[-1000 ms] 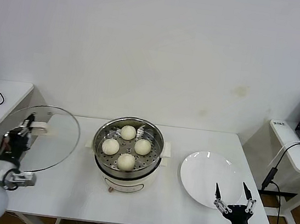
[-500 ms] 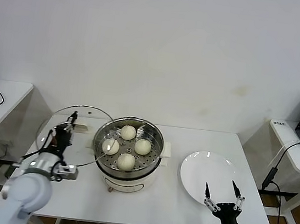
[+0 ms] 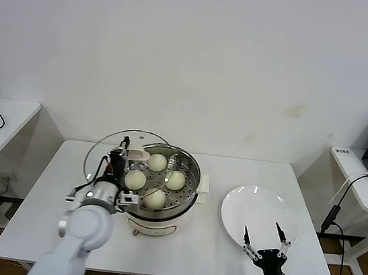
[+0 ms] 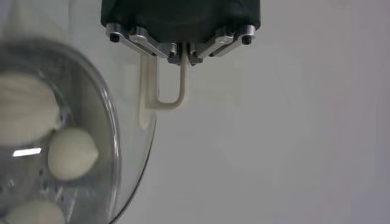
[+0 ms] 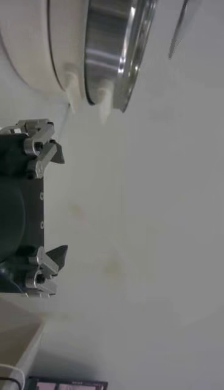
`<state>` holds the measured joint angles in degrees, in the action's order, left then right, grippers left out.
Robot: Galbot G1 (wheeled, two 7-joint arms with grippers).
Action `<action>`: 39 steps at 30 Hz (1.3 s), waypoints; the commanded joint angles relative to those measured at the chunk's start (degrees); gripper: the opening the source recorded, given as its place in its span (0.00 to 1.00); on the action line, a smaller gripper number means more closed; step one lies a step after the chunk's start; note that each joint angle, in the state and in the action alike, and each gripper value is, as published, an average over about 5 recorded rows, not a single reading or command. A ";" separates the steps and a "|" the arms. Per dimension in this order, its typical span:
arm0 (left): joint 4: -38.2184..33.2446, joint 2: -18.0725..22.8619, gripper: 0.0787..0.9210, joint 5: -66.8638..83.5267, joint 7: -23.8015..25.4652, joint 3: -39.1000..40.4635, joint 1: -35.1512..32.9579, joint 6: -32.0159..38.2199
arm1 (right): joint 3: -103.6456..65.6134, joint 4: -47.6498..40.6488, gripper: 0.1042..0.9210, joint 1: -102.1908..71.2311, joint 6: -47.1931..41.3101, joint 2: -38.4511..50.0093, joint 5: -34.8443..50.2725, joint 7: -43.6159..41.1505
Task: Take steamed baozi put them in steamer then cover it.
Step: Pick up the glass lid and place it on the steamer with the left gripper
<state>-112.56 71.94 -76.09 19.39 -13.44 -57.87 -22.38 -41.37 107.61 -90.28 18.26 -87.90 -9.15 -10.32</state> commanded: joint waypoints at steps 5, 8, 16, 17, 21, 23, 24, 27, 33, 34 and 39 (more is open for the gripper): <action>4.55 10.63 0.08 -5.62 1.08 5.48 2.84 -1.68 | 0.44 -0.91 0.88 -0.07 0.30 -0.51 -1.23 -0.06; 5.08 11.53 0.08 -6.21 0.74 5.71 2.61 -1.55 | 0.44 -0.92 0.88 -0.24 0.41 -0.51 -1.25 -0.07; 6.80 13.31 0.08 -8.44 -0.42 5.61 1.08 -0.49 | 0.37 -0.95 0.88 -0.50 0.61 -0.12 -1.04 -0.16; 7.02 13.47 0.08 -8.65 -0.53 5.56 1.00 -0.35 | 0.40 -0.97 0.88 -0.49 0.62 -0.08 -1.03 -0.18; 7.61 13.91 0.08 -9.61 -0.80 5.38 0.82 0.05 | 0.51 -1.05 0.88 -0.45 0.66 0.05 -0.95 -0.21; 7.88 13.93 0.08 -9.92 -0.95 5.19 0.76 0.23 | 0.47 -1.07 0.88 -0.47 0.69 0.17 -0.86 -0.22; 8.02 13.89 0.08 -10.02 -1.03 5.10 0.72 0.32 | 0.43 -1.09 0.88 -0.48 0.70 0.24 -0.82 -0.23; 8.50 13.83 0.08 -10.41 -1.27 4.76 0.46 0.60 | 0.29 -1.19 0.88 -0.50 0.79 0.49 -0.65 -0.24; 8.92 13.89 0.08 -10.92 -1.63 4.24 0.15 0.94 | 0.32 -1.39 0.88 -0.52 0.95 0.69 -0.55 -0.29; 8.99 13.91 0.08 -10.95 -1.68 4.17 0.16 0.98 | 0.34 -1.41 0.88 -0.51 0.96 0.69 -0.55 -0.30; 9.24 14.03 0.08 -11.10 -1.84 4.00 0.16 1.14 | 0.40 -1.44 0.88 -0.58 1.03 0.69 -0.61 -0.35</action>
<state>-103.78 85.51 -86.62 17.57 -9.56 -57.68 -21.35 -40.98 106.17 -90.85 19.24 -87.25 -9.71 -10.65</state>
